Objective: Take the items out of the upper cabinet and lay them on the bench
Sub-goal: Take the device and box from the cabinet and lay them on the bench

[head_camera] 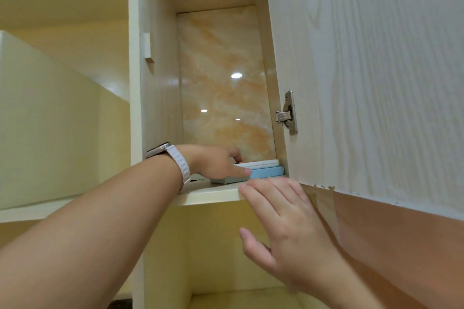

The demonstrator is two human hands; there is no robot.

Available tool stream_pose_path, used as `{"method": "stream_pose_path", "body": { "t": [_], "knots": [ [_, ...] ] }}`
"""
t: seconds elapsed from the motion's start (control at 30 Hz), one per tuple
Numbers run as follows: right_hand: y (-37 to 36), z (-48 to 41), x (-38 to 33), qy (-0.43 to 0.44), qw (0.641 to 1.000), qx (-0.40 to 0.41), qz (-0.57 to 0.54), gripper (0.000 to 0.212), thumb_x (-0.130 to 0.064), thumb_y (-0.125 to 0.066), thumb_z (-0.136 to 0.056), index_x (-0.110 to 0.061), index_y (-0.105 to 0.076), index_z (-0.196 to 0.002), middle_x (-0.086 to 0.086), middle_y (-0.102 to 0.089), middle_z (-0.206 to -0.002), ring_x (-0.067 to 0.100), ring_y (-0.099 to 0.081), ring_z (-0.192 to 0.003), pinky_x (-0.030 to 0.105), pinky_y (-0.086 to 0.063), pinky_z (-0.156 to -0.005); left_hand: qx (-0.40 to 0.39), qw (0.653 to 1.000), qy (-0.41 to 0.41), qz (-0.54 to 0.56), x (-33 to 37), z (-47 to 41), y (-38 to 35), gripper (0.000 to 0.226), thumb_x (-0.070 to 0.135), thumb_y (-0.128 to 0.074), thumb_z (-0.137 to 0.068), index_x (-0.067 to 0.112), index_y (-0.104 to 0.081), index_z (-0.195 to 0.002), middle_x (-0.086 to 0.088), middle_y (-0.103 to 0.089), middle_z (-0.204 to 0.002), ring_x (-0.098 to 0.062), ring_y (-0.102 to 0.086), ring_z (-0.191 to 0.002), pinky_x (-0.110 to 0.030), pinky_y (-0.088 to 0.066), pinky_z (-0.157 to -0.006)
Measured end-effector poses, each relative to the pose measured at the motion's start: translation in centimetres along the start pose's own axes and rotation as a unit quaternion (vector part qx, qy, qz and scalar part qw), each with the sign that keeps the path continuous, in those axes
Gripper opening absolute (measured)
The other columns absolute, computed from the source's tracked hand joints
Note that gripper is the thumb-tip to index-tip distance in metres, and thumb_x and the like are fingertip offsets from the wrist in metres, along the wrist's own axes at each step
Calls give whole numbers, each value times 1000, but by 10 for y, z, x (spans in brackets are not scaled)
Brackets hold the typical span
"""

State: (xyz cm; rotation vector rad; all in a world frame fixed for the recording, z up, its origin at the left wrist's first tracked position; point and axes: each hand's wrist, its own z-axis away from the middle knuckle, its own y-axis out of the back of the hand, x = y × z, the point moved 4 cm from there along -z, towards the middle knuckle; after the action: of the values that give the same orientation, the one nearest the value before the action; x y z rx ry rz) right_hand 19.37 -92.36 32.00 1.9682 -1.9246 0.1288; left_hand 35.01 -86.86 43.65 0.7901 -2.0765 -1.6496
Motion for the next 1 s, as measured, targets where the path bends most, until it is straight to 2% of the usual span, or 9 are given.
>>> {"method": "stream_pose_path", "body": {
  "t": [0.07, 0.2, 0.4, 0.5, 0.57, 0.7, 0.77, 0.9, 1.0],
  "knots": [
    [1, 0, -1, -3, 1000, -8, -5, 50, -37, -59, -80, -5, -64, -119, 7, -64, -113, 24, -54, -104, 37, -37, -98, 18, 1000, -9, 3, -1, 8, -1, 54, 66, -49, -88, 30, -46, -128, -3, -68, -111, -20, -64, -93, -35, -50, -80],
    [4, -1, -3, -11, 1000, -25, -4, 50, -37, -57, -82, -5, -63, -120, 6, -63, -114, 24, -54, -104, 38, -37, -96, 49, 998, -28, -20, -4, 31, 4, 44, 63, -50, -88, 30, -47, -117, -3, -72, -94, -18, -67, -74, -36, -54, -78],
    [5, -1, -5, -20, 998, -50, 27, 51, -39, -54, -83, -5, -62, -121, 8, -64, -115, 26, -54, -107, 38, -34, -99, 119, 989, -35, -75, 1, 71, 13, 33, 51, -51, -91, 23, -50, -107, 2, -66, -89, -19, -61, -80, -38, -51, -74],
    [6, -1, -6, -18, 997, -69, 34, 52, -40, -51, -84, -6, -61, -122, 8, -63, -117, 25, -51, -110, 37, -33, -100, 181, 979, -40, -90, 7, 84, 14, 22, 40, -54, -89, 20, -49, -95, 2, -58, -80, -17, -55, -70, -34, -41, -57],
    [8, -1, -7, -21, 996, -82, 31, 52, -40, -50, -84, -6, -60, -122, 7, -63, -118, 21, -46, -110, 34, -31, -99, 236, 965, -48, -107, 9, 88, 15, 19, 37, -55, -87, 21, -44, -86, 2, -54, -75, -16, -50, -63, -32, -34, -52],
    [11, -4, -7, -28, 995, -95, 31, 53, -43, -49, -84, -8, -60, -123, 6, -63, -119, 20, -45, -110, 31, -28, -99, 305, 937, -61, -159, 10, 94, 18, 20, 39, -51, -90, 22, -40, -88, 6, -45, -68, -17, -44, -57, -32, -28, -48],
    [12, -5, -7, -38, 994, -98, 25, 51, -44, -49, -84, -10, -60, -121, 6, -62, -117, 19, -45, -110, 30, -29, -98, 346, 923, -66, -156, 6, 101, 21, 20, 38, -48, -91, 22, -37, -88, 5, -47, -66, -17, -44, -54, -33, -30, -48],
    [16, -13, -9, -78, 989, -123, 19, 60, -54, -36, -86, -17, -53, -129, 0, -55, -126, 20, -46, -117, 29, -31, -98, 416, 904, -78, -59, -8, 134, 25, 15, 35, -48, -94, 22, -41, -95, 2, -55, -67, -23, -53, -58, -33, -40, -48],
    [14, -29, -17, -86, 982, -166, 37, 65, -61, -29, -88, -23, -42, -139, -5, -46, -135, 17, -41, -124, 32, -32, -101, 453, 888, -82, 16, -19, 161, 19, 18, 33, -50, -94, 25, -45, -109, 4, -60, -73, -18, -55, -61, -31, -41, -49]
  ]
}}
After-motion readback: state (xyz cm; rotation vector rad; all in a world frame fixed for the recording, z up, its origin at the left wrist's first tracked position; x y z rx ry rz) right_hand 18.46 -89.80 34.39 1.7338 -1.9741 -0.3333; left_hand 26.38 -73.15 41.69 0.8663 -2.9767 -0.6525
